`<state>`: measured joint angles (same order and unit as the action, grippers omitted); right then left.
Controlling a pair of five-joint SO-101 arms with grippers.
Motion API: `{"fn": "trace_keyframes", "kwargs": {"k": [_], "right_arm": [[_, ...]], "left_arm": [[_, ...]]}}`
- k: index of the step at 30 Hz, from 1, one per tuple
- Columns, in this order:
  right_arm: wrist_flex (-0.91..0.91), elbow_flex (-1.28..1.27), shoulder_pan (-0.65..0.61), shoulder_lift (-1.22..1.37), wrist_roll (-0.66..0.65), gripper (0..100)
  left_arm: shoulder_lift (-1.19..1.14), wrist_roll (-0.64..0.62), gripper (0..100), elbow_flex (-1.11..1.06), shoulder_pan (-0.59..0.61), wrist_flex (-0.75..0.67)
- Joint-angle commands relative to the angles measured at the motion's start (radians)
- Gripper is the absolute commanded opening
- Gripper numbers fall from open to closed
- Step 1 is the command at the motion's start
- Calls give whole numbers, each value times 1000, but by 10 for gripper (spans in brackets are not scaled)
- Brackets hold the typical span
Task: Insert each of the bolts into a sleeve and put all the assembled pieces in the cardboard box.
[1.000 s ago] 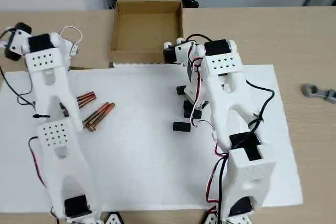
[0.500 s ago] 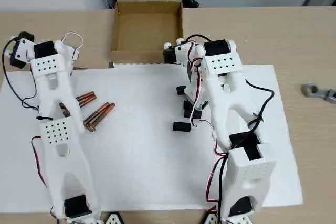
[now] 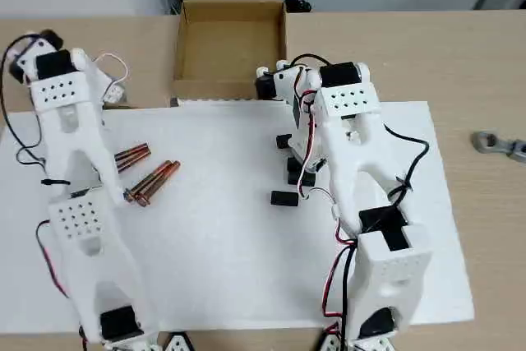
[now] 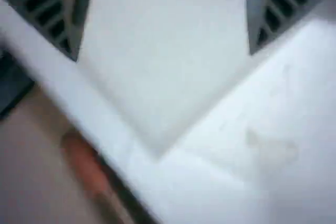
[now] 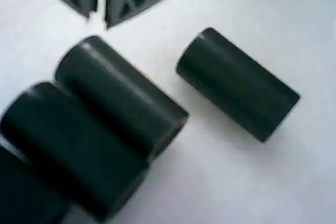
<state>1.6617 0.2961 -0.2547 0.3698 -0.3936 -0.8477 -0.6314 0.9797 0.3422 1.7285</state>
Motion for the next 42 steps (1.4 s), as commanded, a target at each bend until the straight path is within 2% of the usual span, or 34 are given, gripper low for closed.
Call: {"fn": "trace_keyframes", "kwargs": {"k": [1,7,11,17,24,27,34,42], "right_arm": [[10,38,5,-21,11,6],[19,23,12,-114,11,7],[15,-40,13,-248,6,7],[10,-183,24,-367,9,9],[4,-241,65,-401,9,9],[4,-241,71,-401,6,9],[4,-241,68,-401,9,9],[5,-241,73,-401,9,9]], "left_arm": [[204,227,195,-174,-29,28],[450,493,195,-461,-91,25],[531,632,195,-519,-60,23],[471,950,195,-512,25,18],[262,1181,195,-398,28,2],[153,1229,195,-285,38,2],[-110,1235,195,7,48,8],[-258,1333,195,48,64,26]]}}
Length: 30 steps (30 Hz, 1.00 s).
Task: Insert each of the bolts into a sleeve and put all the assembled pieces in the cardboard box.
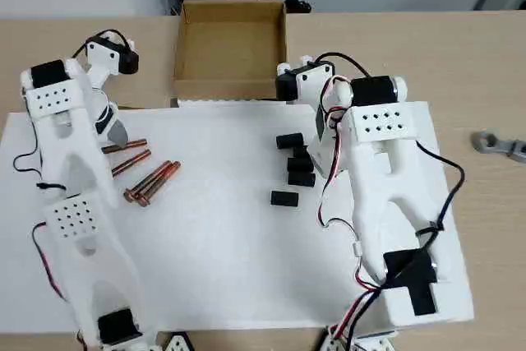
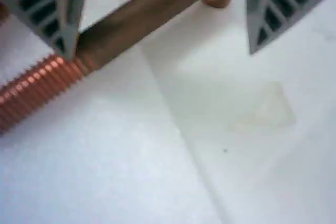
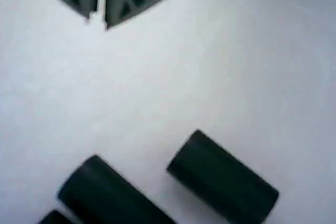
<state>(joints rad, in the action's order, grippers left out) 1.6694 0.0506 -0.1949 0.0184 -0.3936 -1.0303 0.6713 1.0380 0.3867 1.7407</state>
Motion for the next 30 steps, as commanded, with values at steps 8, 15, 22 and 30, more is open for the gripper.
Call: {"fn": "trace_keyframes", "kwargs": {"k": [8,15,22,30], "right_arm": [[-4,5,12,-48,11,9],[1,5,12,-50,11,9],[1,5,7,-50,26,8],[4,5,7,-51,46,8]], "left_arm": [[11,186,195,-142,25,14],[147,361,195,-300,41,14],[163,422,195,-329,61,12],[163,505,45,-380,38,11]]}}
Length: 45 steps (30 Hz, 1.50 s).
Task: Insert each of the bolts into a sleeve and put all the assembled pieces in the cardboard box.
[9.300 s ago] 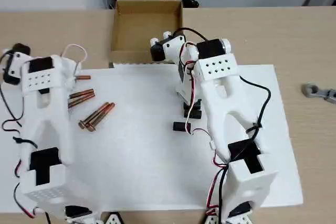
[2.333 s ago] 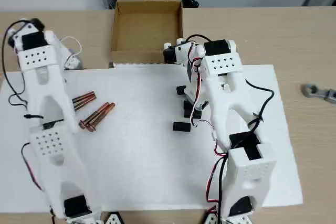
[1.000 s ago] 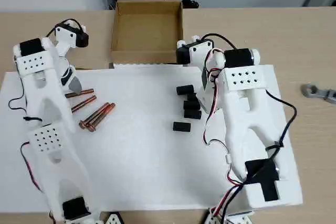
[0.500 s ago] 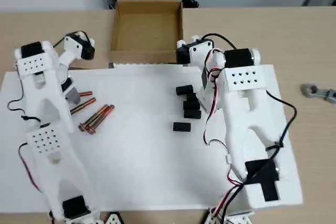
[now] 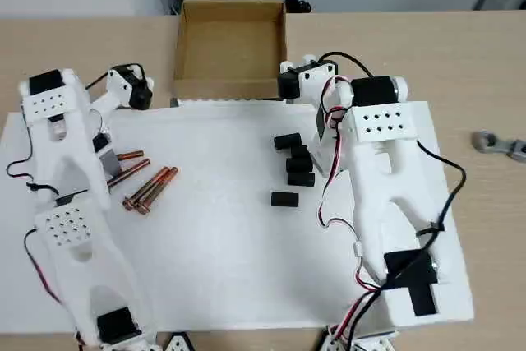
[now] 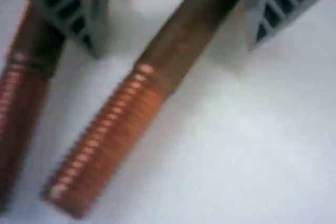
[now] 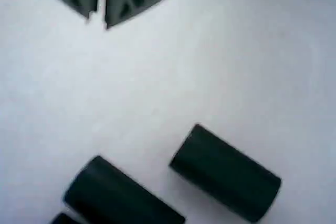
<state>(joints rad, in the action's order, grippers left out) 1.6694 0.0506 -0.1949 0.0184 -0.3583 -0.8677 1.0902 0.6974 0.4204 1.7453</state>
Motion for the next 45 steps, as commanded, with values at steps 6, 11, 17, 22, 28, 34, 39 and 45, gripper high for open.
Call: {"fn": "trace_keyframes", "kwargs": {"k": [6,11,17,22,28,34,39,45], "right_arm": [[4,5,7,-51,14,8],[4,5,7,-51,55,8],[5,5,7,-51,55,8],[5,5,7,-51,55,8],[5,5,7,-51,55,8],[5,5,13,-51,55,8],[5,5,13,-51,66,7],[4,5,15,-51,98,8]], "left_arm": [[12,100,5,-33,11,6],[12,100,5,1,6,9],[133,107,6,5,6,11],[393,121,6,-82,-8,11],[747,166,6,-338,-49,9],[1034,319,6,-573,-87,9],[1177,503,6,-794,-109,6],[1185,671,5,-969,-118,-167]]}}
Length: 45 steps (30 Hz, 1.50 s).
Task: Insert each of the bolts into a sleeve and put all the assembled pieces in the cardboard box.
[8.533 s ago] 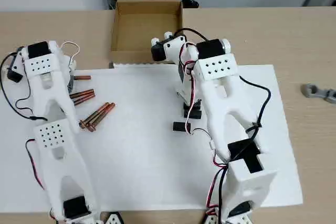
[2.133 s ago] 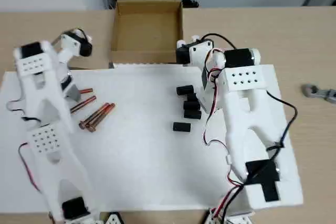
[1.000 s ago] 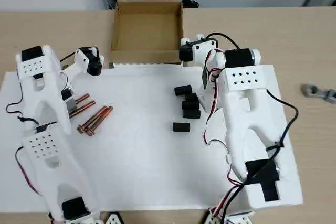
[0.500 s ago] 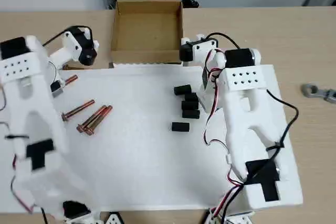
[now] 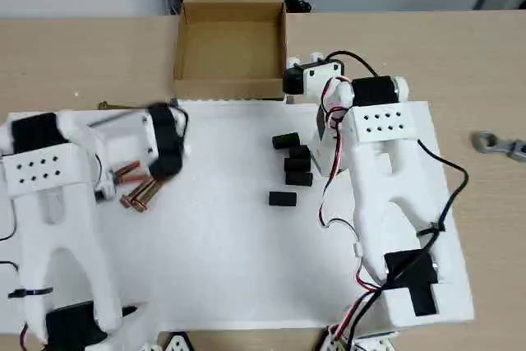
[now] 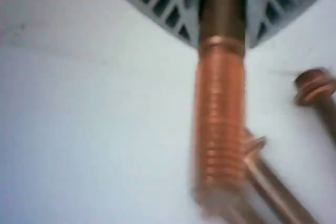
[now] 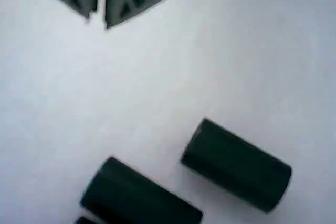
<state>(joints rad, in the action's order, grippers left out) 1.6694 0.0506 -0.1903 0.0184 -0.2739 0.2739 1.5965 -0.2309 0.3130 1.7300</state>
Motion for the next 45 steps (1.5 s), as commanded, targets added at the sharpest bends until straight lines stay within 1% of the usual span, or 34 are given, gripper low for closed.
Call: {"fn": "trace_keyframes", "kwargs": {"k": [1,4,7,10,13,20,22,24,28,36,41,45], "right_arm": [[4,5,10,-51,14,8],[4,5,10,-51,14,8],[4,5,10,-51,12,8],[4,5,12,-51,12,8],[4,5,12,-51,12,8],[4,5,12,-50,12,8],[4,5,12,-50,12,8],[2,5,12,-50,12,8],[2,5,12,-50,12,8],[4,5,10,-50,12,8],[5,5,10,-50,12,8],[5,5,10,-50,12,8]], "left_arm": [[43,170,5,-71,-28,-209],[44,170,5,-165,-80,-376],[44,169,5,-226,-152,-459],[44,167,5,-254,-222,-465],[43,153,5,-269,-259,-468],[43,152,5,-331,-262,-468],[43,135,5,-354,-262,-471],[43,94,6,-381,-264,-509],[43,-21,10,-453,-262,-652],[43,-201,160,-555,-267,-825],[44,-244,192,-559,-267,-838],[54,-304,193,-555,-265,-838]]}}
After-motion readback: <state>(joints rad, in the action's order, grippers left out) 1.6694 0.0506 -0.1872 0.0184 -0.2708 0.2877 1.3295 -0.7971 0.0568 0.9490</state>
